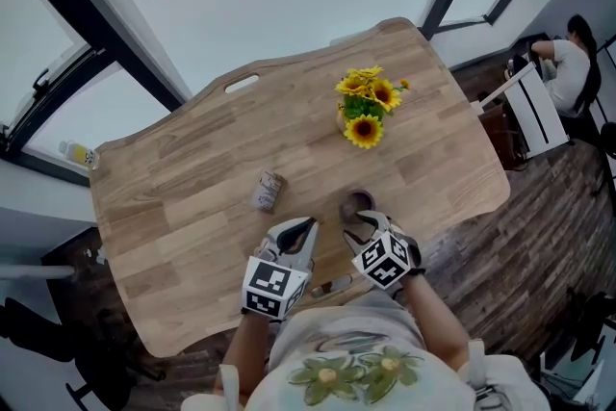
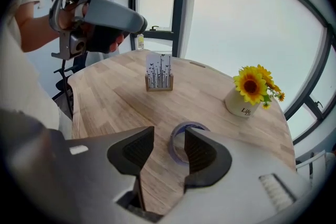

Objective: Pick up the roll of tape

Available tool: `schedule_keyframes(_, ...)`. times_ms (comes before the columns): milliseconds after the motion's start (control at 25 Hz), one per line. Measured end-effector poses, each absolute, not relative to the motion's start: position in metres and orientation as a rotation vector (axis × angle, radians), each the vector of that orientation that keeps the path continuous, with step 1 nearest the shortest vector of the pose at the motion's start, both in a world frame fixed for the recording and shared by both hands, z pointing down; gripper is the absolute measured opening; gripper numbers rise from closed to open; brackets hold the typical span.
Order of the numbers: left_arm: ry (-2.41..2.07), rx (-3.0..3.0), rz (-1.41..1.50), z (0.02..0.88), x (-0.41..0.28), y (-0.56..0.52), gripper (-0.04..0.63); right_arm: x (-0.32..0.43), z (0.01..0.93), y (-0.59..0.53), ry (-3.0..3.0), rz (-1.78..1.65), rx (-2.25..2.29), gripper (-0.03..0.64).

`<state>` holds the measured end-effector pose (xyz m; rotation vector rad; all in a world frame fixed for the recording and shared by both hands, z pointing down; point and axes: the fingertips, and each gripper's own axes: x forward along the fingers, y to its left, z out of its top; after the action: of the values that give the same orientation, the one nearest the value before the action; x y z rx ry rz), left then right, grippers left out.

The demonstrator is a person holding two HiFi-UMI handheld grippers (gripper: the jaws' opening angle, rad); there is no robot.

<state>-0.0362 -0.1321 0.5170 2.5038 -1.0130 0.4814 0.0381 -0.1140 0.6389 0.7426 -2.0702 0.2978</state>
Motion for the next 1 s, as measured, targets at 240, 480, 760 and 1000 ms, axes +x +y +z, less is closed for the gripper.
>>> schedule_keyframes(240,-0.995,2.482,0.488,0.522,-0.033,-0.141,0.005,0.036,0.665,-0.122,-2.030,0.311,0.662,0.164)
schedule_keyframes(480,-1.002,2.460,0.502,0.529,-0.037,-0.148,0.005,0.034,0.690,-0.124,-1.980,0.308,0.582,0.164)
schedule_keyframes(760,-1.006,2.430,0.492,0.531,-0.040,-0.152,0.005,0.036,0.706,-0.125,-1.923,0.279,0.542,0.149)
schedule_keyframes(1000,-1.005,2.427,0.496,0.532,-0.040,-0.154,0.005,0.038,0.714,-0.123,-1.890,0.258,0.501,0.138)
